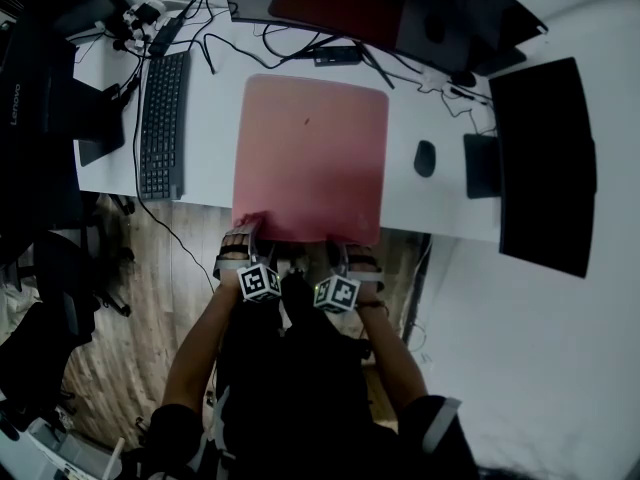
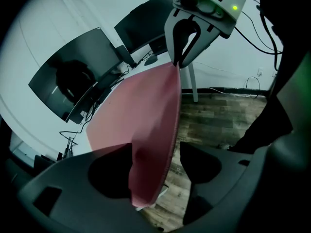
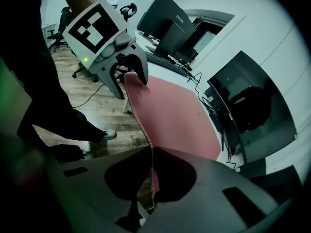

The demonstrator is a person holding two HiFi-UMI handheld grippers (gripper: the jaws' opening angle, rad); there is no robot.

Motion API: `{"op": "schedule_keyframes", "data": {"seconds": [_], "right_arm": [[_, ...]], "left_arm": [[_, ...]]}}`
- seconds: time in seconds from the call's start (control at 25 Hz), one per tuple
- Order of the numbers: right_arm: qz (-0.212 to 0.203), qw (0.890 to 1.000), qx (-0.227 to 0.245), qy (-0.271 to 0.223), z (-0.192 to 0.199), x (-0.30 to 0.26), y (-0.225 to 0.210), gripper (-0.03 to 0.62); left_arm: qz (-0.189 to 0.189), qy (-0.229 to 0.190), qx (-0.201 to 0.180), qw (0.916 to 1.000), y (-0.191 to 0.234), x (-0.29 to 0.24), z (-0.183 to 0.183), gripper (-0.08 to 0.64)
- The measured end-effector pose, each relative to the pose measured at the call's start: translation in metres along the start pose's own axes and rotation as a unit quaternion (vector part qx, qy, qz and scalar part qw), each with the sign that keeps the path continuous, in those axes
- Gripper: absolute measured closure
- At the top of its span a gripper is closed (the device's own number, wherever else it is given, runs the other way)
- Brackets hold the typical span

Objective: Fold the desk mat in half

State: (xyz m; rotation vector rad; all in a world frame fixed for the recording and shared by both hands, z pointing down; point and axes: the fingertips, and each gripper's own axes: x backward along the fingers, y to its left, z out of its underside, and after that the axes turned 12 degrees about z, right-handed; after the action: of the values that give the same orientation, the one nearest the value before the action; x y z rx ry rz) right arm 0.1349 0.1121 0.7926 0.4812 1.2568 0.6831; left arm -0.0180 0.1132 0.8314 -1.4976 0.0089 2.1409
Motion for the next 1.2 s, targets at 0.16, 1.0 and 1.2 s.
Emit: {"op": "schedule_keyframes", "data": {"seconds": [0.16,1.0,1.2], "right_arm": [[0.001,1.0,-0.002,-0.005,-0.004,0.003,-0.008,0.573],[0.003,0.998,-0.068,-0.01,-0.031,0.006,-0.073,0.574],[0.013,0.996,-0.087,-0.009,-0.038,0.001,-0.097,0.574]], "left_arm": [[-0.005,-0.002,0.009,0.9999,0.012,0.007,0.001,0.286],[0.068,-0.004,0.038,0.997,0.058,0.048,-0.023,0.538],[0.088,-0.019,0.039,0.9952,0.082,0.057,-0.034,0.54]]}}
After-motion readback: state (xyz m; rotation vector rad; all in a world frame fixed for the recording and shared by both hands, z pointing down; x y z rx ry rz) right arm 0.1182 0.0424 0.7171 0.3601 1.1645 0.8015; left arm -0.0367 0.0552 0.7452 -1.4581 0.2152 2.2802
